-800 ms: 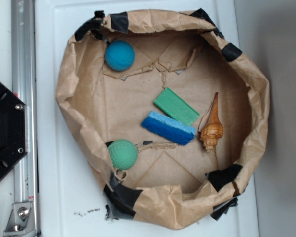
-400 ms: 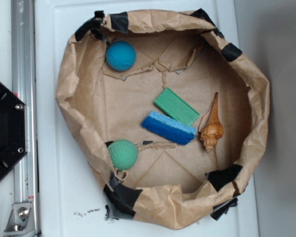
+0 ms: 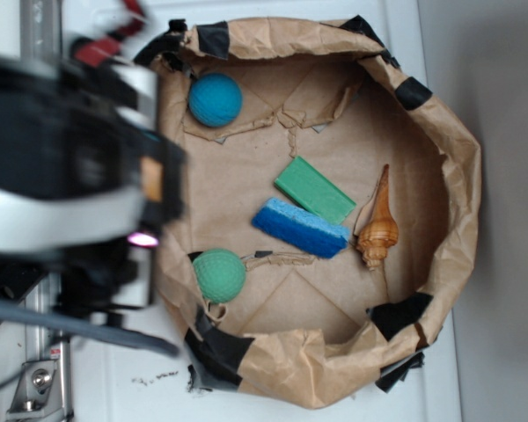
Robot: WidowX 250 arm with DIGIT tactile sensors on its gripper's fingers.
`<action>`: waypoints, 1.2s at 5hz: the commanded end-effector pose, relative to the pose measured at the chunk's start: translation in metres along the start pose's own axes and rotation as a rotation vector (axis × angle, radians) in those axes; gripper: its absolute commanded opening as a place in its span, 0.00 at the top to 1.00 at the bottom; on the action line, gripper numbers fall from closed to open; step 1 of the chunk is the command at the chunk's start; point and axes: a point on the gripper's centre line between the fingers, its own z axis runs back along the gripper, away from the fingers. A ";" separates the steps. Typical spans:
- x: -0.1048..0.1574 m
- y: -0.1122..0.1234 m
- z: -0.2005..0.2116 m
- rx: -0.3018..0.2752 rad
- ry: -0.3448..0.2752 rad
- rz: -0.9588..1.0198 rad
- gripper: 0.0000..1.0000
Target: Grab the green block.
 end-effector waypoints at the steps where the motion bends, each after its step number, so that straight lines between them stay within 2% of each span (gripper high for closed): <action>1: 0.028 0.007 -0.095 0.018 -0.016 -0.284 0.00; 2: 0.022 0.029 -0.121 -0.029 0.010 -0.368 0.00; 4: 0.000 0.044 -0.136 -0.023 0.048 -0.479 0.00; 5: 0.011 0.037 -0.161 -0.021 0.056 -0.498 0.00; 6: 0.025 0.023 -0.179 -0.003 0.026 -0.563 0.00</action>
